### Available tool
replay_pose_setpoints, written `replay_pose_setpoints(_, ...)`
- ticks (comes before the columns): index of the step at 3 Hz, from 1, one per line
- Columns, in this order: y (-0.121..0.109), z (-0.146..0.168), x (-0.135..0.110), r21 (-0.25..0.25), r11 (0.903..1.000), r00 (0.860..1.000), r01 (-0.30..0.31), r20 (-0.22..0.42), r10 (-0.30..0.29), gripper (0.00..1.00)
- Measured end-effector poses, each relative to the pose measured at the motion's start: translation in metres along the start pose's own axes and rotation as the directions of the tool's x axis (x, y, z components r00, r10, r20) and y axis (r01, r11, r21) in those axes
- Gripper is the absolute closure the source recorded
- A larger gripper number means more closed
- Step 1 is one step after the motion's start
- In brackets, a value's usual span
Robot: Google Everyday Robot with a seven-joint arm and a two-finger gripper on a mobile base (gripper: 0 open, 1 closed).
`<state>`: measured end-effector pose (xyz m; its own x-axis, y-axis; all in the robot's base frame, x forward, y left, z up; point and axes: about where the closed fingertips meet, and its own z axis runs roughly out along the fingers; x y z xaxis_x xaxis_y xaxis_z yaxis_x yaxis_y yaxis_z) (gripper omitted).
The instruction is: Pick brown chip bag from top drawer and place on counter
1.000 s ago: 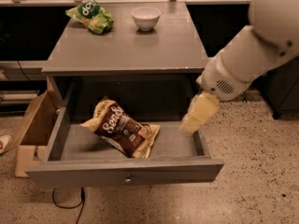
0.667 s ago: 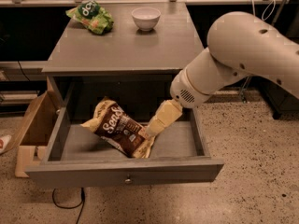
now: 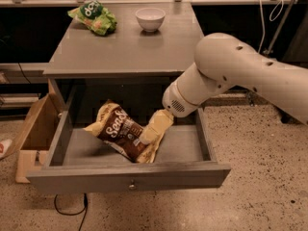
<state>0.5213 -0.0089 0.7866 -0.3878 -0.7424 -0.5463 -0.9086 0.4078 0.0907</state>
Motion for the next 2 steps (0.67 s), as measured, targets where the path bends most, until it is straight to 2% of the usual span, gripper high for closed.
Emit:
replay_pose_setpoints(1,-0.018,0.069,-0.012,0.008,0.9997,0.998,-0.022,0.054,0.021,0.00)
replay_pose_setpoints(2,-0.027,0.110,-0.023,0.016,0.9993,0.996,-0.035,0.083,0.034,0.00)
